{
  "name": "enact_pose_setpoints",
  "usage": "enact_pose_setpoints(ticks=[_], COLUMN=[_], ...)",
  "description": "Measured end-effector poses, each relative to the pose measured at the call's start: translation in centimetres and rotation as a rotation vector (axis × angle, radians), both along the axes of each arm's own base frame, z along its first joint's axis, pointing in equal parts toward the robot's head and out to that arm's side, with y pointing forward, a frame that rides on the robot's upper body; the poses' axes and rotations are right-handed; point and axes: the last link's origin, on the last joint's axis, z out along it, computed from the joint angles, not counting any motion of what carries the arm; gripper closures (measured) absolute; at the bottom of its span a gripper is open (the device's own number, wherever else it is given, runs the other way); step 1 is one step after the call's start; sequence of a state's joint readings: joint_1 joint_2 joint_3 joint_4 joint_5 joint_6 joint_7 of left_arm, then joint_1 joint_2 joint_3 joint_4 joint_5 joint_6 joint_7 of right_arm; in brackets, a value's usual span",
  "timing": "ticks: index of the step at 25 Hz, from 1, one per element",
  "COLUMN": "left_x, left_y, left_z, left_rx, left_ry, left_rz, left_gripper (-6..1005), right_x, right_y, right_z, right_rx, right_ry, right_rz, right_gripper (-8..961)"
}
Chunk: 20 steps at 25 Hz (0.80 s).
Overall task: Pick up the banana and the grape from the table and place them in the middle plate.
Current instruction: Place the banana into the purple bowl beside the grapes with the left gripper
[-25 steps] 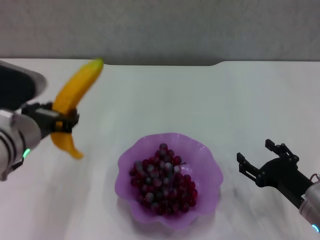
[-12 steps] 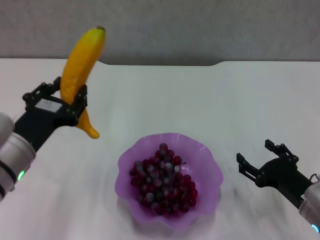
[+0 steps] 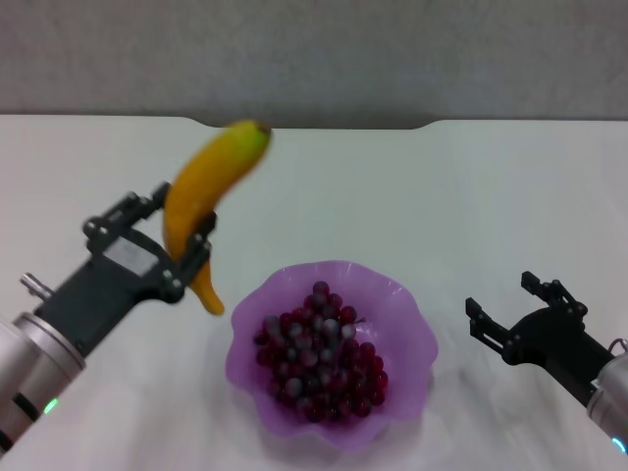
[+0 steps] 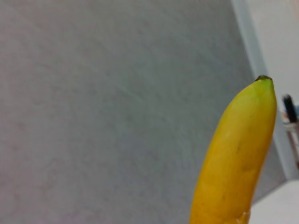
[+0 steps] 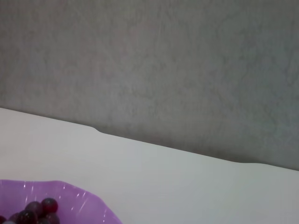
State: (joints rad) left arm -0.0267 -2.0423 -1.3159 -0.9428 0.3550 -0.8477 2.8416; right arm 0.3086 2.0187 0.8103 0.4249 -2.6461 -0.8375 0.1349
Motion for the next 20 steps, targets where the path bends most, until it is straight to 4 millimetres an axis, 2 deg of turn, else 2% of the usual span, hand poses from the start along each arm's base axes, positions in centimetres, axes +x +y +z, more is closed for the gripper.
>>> enact_pose_setpoints(ticks=[10, 17, 20], left_x=[-0.1, 2.8, 3.5], left_y=[-0.9, -1.0, -0.8], left_z=[-2.1, -3.8, -4.1], left_rx=[-0.085, -0.128, -0.162], left_ry=[0.165, 0.093, -0.005], left_rz=[-0.074, 0.005, 0.077], left_gripper=[373, 362, 357], right_x=[-0.1, -0.1, -0.2], right_y=[0.3, 0.3, 0.3], right_z=[0.0, -0.1, -0.1], right_rx=[-0.003, -0.006, -0.009], right_ry=[-0.005, -0.006, -0.007], right_rz=[0.000, 0.000, 0.003], right_gripper=[63, 62, 62])
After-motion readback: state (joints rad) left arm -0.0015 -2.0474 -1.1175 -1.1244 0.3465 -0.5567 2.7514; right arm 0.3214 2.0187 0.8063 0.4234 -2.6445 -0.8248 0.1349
